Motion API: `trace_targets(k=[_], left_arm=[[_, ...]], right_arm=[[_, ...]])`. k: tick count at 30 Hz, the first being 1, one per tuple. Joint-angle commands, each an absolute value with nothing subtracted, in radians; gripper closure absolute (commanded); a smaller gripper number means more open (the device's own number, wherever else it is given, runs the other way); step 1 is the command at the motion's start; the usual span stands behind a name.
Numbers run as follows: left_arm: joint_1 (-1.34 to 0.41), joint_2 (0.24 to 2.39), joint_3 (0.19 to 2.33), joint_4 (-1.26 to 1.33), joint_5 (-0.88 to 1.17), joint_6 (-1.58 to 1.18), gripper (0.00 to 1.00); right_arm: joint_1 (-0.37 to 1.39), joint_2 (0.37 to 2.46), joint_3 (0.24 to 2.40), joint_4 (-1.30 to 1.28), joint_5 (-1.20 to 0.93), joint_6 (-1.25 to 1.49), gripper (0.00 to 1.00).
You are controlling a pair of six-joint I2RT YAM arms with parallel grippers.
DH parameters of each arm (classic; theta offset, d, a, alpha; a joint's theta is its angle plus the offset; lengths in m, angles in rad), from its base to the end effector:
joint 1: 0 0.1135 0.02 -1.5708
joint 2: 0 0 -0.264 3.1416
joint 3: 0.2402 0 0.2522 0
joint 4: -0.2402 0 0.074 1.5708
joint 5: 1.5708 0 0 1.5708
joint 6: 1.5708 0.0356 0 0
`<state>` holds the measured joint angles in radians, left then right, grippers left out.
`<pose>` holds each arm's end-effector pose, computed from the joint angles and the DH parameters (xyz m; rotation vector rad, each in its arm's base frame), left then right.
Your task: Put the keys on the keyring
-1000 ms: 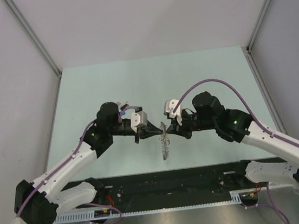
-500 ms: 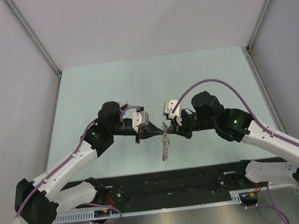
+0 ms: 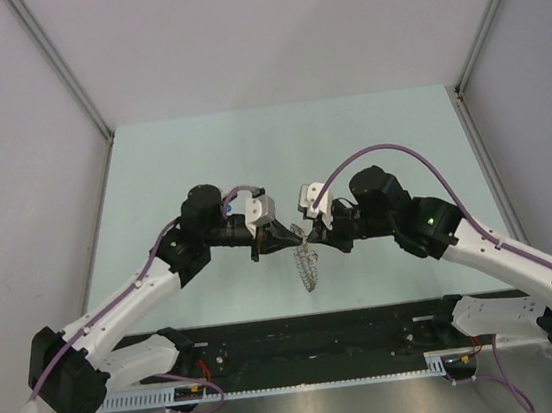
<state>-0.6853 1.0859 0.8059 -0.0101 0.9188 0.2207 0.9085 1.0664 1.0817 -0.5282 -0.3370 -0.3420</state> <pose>0.1683 -0.1742 0.3097 1.3734 1.3176 -1.1660 0.1323 0.1888 0.3556 -1.4095 1.5930 0.6915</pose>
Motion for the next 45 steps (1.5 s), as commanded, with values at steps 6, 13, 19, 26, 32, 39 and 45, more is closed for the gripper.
trace_targets(k=[6,13,19,26,32,39,45], left_arm=[[-0.650,1.055,0.767,0.271,0.914,0.006,1.00],[-0.650,1.028,0.729,0.396,0.887,-0.107,1.00],[-0.650,0.986,0.641,0.580,0.779,-0.264,1.00],[-0.650,0.940,0.489,0.897,0.615,-0.477,1.00],[-0.650,0.963,0.414,1.044,0.597,-0.555,1.00],[-0.650,0.969,0.341,1.103,0.546,-0.560,0.95],[-0.650,0.913,0.321,0.991,0.519,-0.506,0.77]], right_arm=[[0.939,1.042,1.118,-0.466,-0.321,-0.344,1.00],[0.942,1.011,1.060,-0.400,-0.293,-0.321,1.00],[0.943,0.973,0.983,-0.336,-0.264,-0.285,1.00],[0.943,0.951,0.916,-0.253,-0.244,-0.224,1.00],[0.945,0.988,0.899,-0.200,-0.321,-0.189,1.00],[0.945,1.035,0.881,-0.150,-0.324,-0.179,1.00],[0.945,1.029,0.881,-0.132,-0.322,-0.169,1.00]])
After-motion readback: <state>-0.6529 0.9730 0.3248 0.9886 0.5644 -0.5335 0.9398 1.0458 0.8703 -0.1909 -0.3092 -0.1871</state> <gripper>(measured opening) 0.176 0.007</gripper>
